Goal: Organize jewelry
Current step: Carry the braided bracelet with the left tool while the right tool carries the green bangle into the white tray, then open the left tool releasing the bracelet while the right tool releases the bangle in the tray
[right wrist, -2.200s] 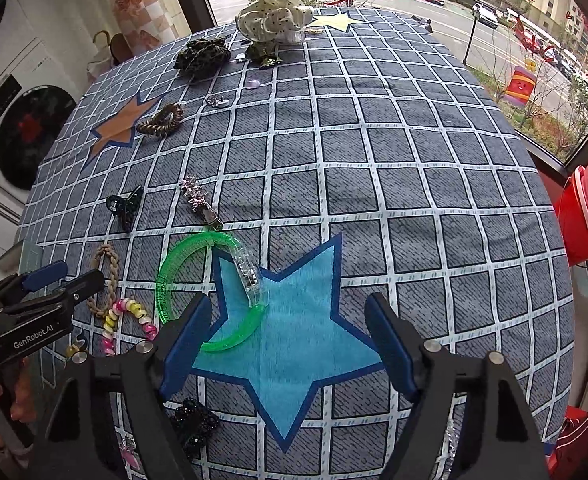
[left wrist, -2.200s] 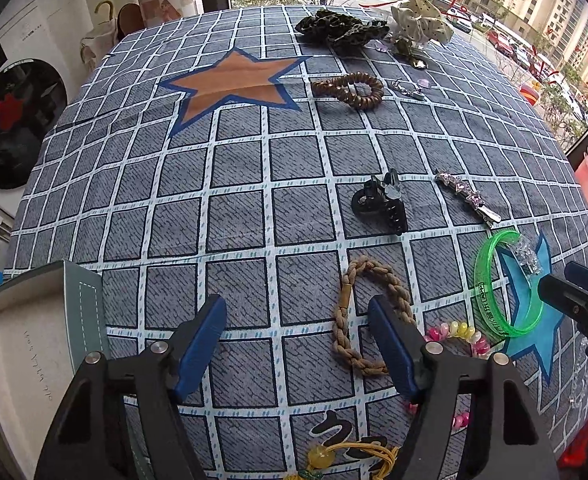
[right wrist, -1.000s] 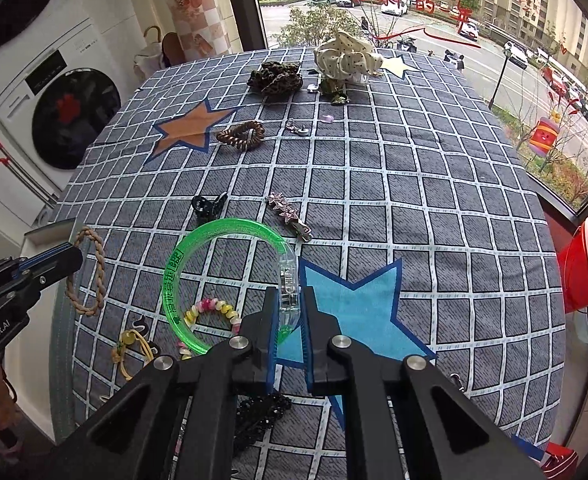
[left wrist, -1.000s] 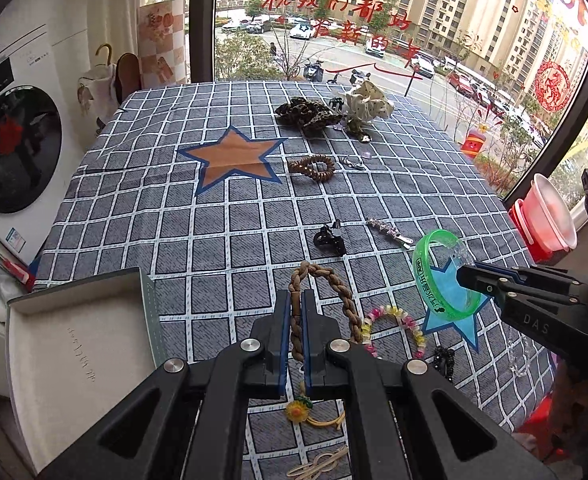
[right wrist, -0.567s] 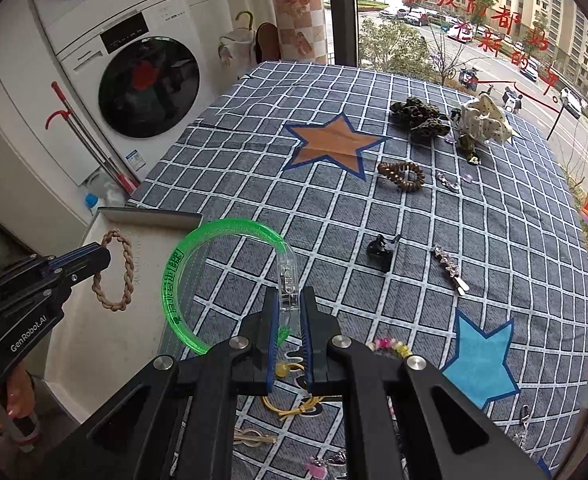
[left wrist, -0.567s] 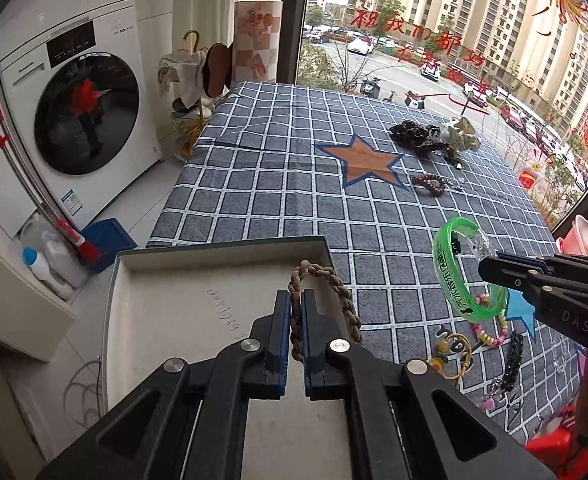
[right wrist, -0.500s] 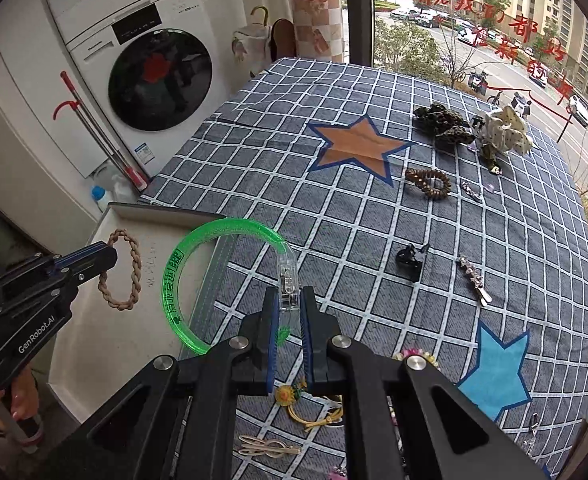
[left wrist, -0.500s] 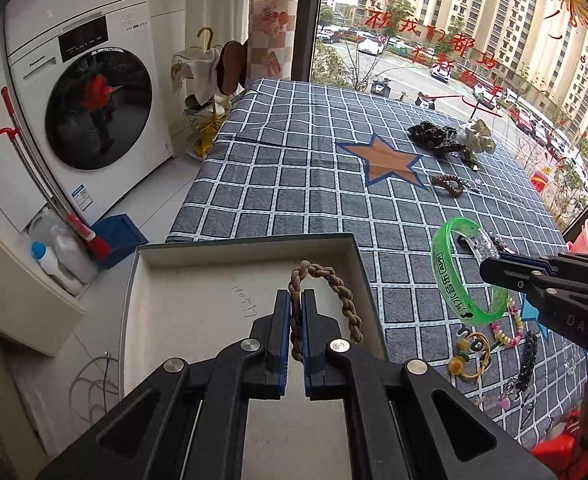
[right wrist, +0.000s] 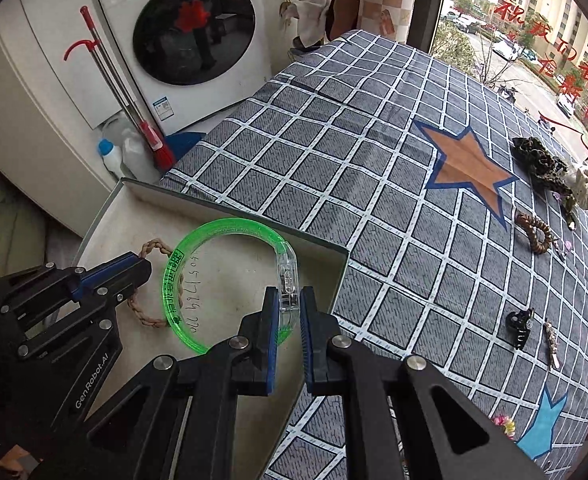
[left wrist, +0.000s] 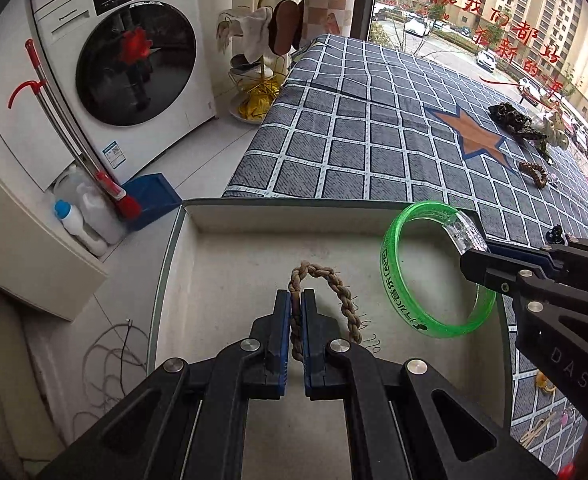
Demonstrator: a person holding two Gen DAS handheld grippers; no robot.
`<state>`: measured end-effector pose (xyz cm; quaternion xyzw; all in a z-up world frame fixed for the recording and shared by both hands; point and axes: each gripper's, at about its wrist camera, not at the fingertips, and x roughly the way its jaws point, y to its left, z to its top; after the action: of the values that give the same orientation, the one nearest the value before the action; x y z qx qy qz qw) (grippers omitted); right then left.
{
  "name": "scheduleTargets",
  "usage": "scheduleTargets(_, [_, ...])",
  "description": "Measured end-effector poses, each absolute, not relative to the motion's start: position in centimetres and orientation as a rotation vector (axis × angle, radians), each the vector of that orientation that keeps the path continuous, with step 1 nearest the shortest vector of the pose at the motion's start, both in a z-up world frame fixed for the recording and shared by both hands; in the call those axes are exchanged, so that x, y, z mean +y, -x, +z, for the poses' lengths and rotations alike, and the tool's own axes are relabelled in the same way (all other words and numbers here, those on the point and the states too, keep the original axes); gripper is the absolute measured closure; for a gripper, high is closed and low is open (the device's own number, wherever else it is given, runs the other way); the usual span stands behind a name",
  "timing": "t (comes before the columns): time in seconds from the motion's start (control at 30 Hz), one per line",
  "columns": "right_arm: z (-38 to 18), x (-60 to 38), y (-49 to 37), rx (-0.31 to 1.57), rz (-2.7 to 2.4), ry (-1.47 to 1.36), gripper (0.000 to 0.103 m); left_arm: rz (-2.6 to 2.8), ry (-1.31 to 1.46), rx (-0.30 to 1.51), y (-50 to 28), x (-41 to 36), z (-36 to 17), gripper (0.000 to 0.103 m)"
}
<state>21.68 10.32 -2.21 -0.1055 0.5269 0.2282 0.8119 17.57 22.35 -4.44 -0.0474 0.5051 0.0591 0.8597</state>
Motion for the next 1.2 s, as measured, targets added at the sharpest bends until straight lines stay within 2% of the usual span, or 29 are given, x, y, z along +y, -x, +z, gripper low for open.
scheduleTargets(0.5, [-5.6,11.4,-23.1,1.232,0.503,0.207,0.089,0.156,0.068,1.101,-17.7,22.2,-5.8,0.091])
scheduleTargets(0.57, [-5.5,11.3,-23.2,1.238,0.519,0.183,0.084,0.160,0.069,1.103,-17.7,22.2,-5.8,0.091])
scheduleTargets(0.63, [-5.2,11.0,-23.3,1.240,0.534,0.143,0.067,0.160,0.077,1.108,-17.6,22.2,-5.7,0.091])
scheduleTargets(0.83, [-2.2,9.2,-22.3,1.173,0.532,0.085,0.043,0.177,0.042,1.092,-17.1,21.6,-5.1,0.091])
scheduleTargets(1.03, [-0.7,6.2,-20.8,1.151,0.514,0.034,0.036,0.180,0.031,1.092,-16.7,21.0,-4.8,0.090])
scheduleTargets(1.2, [0.0,3.2,-19.7,1.144,0.499,-0.022,0.035,0.170,0.041,1.089,-16.3,20.7,-4.6,0.090])
